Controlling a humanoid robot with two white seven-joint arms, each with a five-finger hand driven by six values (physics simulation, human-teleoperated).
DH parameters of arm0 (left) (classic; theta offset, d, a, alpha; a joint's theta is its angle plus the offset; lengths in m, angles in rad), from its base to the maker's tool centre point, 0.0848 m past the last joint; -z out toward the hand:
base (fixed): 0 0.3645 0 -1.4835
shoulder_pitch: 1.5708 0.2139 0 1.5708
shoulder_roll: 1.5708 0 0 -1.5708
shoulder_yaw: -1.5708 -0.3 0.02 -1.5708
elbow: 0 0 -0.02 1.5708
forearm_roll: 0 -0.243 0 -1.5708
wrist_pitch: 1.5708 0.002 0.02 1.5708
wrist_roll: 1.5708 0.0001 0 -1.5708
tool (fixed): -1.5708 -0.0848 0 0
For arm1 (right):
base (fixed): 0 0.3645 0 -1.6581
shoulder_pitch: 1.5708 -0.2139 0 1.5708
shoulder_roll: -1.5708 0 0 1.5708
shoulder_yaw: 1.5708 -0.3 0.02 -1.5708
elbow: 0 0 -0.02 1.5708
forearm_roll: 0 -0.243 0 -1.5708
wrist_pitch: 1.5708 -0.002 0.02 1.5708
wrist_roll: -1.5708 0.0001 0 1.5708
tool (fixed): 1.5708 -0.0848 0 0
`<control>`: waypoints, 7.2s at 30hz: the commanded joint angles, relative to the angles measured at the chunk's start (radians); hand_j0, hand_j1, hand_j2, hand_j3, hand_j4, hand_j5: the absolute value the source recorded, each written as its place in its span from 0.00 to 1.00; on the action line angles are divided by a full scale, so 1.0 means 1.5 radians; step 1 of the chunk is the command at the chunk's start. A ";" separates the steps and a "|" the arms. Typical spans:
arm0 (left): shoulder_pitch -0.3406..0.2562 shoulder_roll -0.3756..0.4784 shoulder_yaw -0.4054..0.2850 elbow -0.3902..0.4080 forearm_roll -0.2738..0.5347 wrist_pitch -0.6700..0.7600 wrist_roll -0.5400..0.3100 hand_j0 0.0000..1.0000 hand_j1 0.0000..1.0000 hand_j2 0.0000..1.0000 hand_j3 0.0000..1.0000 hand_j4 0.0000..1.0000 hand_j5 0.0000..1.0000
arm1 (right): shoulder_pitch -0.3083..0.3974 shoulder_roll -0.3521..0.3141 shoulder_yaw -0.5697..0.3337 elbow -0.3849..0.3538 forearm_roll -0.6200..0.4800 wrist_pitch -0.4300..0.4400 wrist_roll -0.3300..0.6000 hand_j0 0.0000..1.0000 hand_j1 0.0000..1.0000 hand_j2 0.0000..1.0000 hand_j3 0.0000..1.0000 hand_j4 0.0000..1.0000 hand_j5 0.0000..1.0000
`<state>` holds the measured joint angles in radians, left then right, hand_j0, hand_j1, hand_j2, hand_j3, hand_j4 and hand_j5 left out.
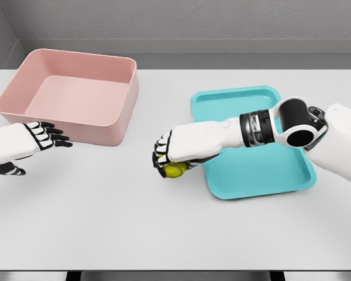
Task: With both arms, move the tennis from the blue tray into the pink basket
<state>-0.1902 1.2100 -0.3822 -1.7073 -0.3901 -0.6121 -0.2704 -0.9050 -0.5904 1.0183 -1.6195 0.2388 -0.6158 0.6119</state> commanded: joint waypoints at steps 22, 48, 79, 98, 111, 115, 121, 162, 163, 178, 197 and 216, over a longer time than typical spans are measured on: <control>-0.001 0.001 0.000 0.000 0.004 0.001 0.001 1.00 1.00 1.00 1.00 1.00 1.00 | 0.011 0.173 0.010 0.167 0.055 0.003 -0.001 0.41 0.41 0.41 0.41 0.41 0.41; -0.001 0.001 0.000 0.000 0.004 0.001 0.001 1.00 1.00 1.00 1.00 1.00 1.00 | 0.021 0.185 0.040 0.189 0.078 0.003 -0.001 0.99 0.99 0.99 0.99 0.99 0.99; -0.009 -0.155 -0.007 -0.062 -0.084 0.001 -0.003 1.00 1.00 1.00 1.00 1.00 1.00 | 0.283 -0.010 -0.566 -0.053 -0.028 0.003 -0.001 1.00 1.00 1.00 1.00 1.00 1.00; -0.096 -0.254 -0.147 -0.061 -0.130 0.001 -0.003 1.00 1.00 1.00 1.00 1.00 1.00 | 0.457 0.029 -0.747 0.031 -0.051 0.003 -0.001 1.00 1.00 1.00 1.00 1.00 1.00; -0.125 -0.253 -0.193 -0.056 -0.130 0.001 -0.003 1.00 1.00 1.00 1.00 1.00 1.00 | 0.462 0.027 -0.746 0.031 -0.051 0.003 -0.001 1.00 1.00 1.00 1.00 1.00 1.00; -0.139 -0.253 -0.213 -0.053 -0.131 0.001 -0.003 1.00 1.00 1.00 1.00 1.00 1.00 | 0.461 0.027 -0.745 0.031 -0.052 0.003 -0.001 1.00 1.00 1.00 1.00 1.00 1.00; -0.155 -0.252 -0.239 -0.049 -0.131 0.001 -0.003 1.00 1.00 1.00 1.00 1.00 1.00 | 0.456 0.027 -0.745 0.029 -0.052 0.003 -0.001 1.00 1.00 1.00 1.00 1.00 1.00; -0.174 -0.275 -0.269 0.013 -0.134 0.001 -0.016 0.67 0.67 0.67 0.67 0.67 0.67 | 0.457 0.024 -0.743 0.036 -0.050 0.003 -0.001 1.00 1.00 1.00 1.00 1.00 1.00; -0.174 -0.275 -0.269 0.013 -0.134 0.001 -0.018 0.64 0.64 0.64 0.64 0.64 0.64 | 0.457 0.024 -0.744 0.036 -0.050 0.003 -0.001 1.00 1.00 1.00 1.00 1.00 1.00; -0.182 -0.272 -0.265 0.004 -0.123 0.001 -0.037 0.46 0.46 0.46 0.46 0.46 0.46 | 0.457 0.024 -0.744 0.037 -0.050 0.003 -0.001 1.00 1.00 1.00 1.00 1.00 1.00; -0.256 -0.237 -0.263 -0.005 -0.052 0.001 -0.037 0.48 0.48 0.48 0.48 0.48 0.48 | 0.459 0.024 -0.744 0.036 -0.051 0.003 -0.001 1.00 1.00 1.00 1.00 1.00 1.00; -0.313 -0.229 -0.257 0.016 -0.007 0.001 -0.037 0.48 0.48 0.48 0.48 0.48 0.48 | 0.460 0.023 -0.744 0.036 -0.051 0.003 -0.001 1.00 1.00 1.00 1.00 1.00 1.00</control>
<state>-0.6611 0.8659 -0.7687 -1.6896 -0.4113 -0.6122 -0.3263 -0.2148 -0.5537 -0.0980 -1.5657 0.1704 -0.6138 0.6114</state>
